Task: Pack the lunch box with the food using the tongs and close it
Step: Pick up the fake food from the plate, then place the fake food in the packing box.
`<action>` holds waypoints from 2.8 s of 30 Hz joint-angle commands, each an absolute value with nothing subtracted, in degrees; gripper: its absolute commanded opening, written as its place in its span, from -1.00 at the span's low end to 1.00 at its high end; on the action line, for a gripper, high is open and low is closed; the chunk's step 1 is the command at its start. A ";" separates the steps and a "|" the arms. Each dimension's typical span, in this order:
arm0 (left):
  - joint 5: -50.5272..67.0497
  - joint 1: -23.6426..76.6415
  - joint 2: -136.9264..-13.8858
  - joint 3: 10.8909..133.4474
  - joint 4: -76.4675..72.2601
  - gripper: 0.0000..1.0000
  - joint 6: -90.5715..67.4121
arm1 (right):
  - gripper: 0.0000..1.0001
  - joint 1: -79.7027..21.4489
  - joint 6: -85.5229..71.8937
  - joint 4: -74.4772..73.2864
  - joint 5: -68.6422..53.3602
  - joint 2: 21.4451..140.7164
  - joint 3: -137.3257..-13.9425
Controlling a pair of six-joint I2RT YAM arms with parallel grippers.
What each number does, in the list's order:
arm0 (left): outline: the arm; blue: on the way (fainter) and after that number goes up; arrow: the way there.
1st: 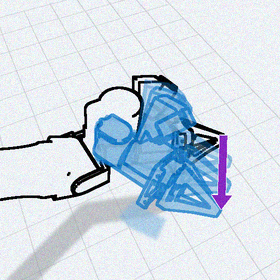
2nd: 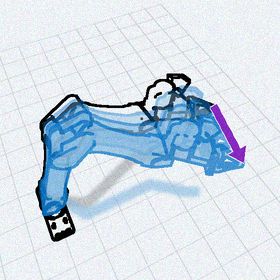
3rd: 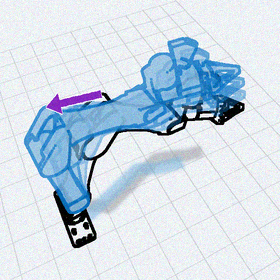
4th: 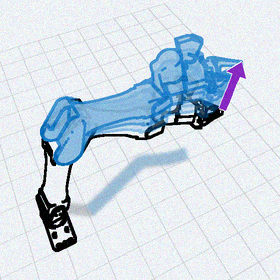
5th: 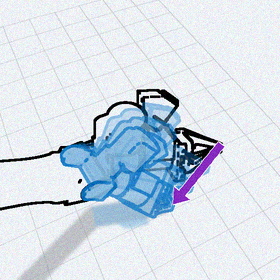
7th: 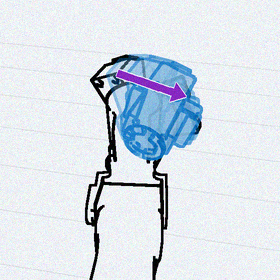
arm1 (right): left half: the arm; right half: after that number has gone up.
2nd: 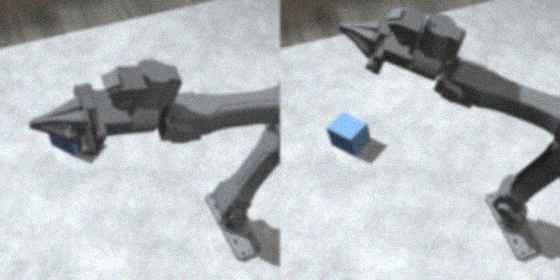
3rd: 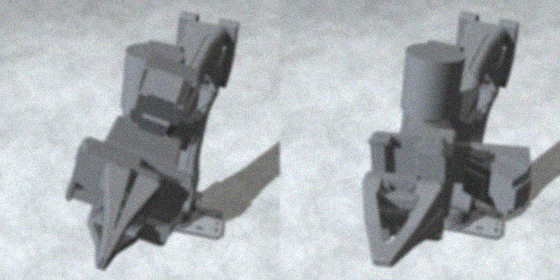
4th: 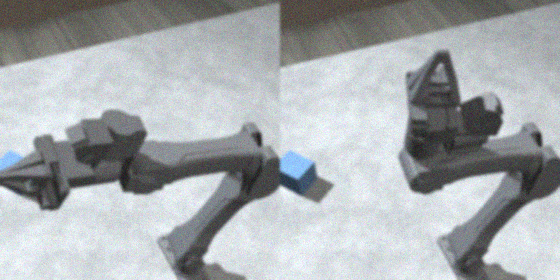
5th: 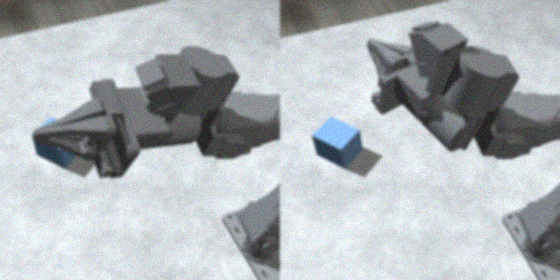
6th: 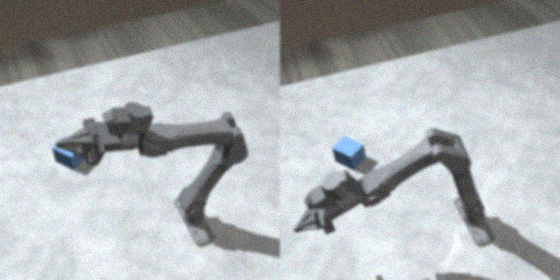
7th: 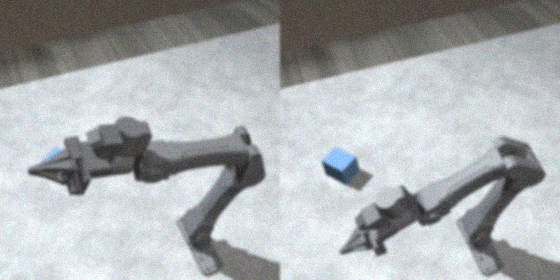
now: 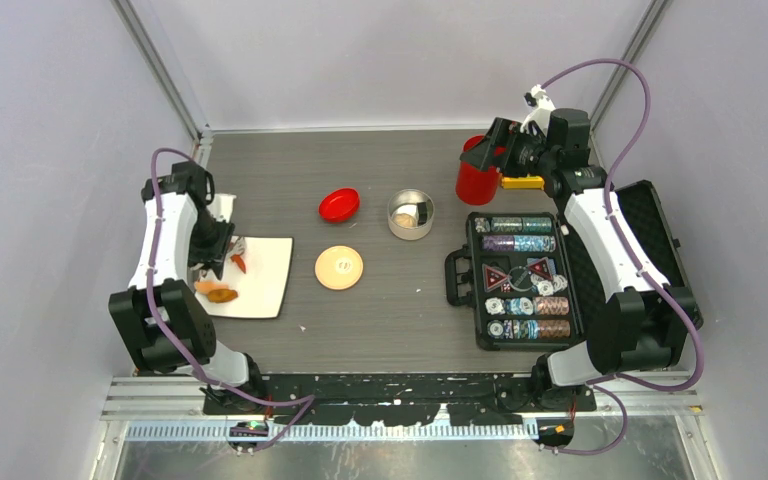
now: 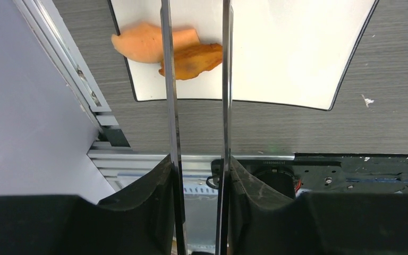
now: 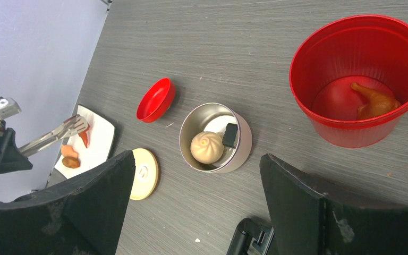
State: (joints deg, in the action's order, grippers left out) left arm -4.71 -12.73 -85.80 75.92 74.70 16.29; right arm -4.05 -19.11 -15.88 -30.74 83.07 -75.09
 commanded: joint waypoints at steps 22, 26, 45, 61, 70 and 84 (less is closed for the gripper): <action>11.78 0.43 -91.50 103.87 74.62 -0.59 12.22 | 0.83 -0.80 -21.34 -13.98 -29.92 81.25 -77.12; 14.52 7.22 -97.37 114.21 71.53 -0.59 10.44 | 0.83 3.00 -24.92 -12.73 -30.06 82.45 -78.45; 20.00 27.55 -120.55 142.70 48.71 -0.54 3.48 | 0.83 12.43 -28.64 -12.00 -29.58 83.38 -82.07; 15.19 35.55 -126.99 141.27 41.24 -0.52 11.28 | 0.83 15.01 -29.70 -12.00 -29.57 83.89 -82.11; 13.54 37.88 -131.83 142.38 40.01 -0.51 15.03 | 0.83 15.21 -30.55 -11.28 -30.49 83.43 -80.40; 13.35 39.03 -131.43 138.34 40.09 -0.27 16.35 | 0.83 15.35 -30.96 -11.15 -30.72 82.53 -79.06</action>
State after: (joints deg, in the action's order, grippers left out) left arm 13.23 39.00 -133.69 139.00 43.48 15.68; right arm 15.03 -30.30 -13.98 -30.17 84.03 -79.20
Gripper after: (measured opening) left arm 0.350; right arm 0.914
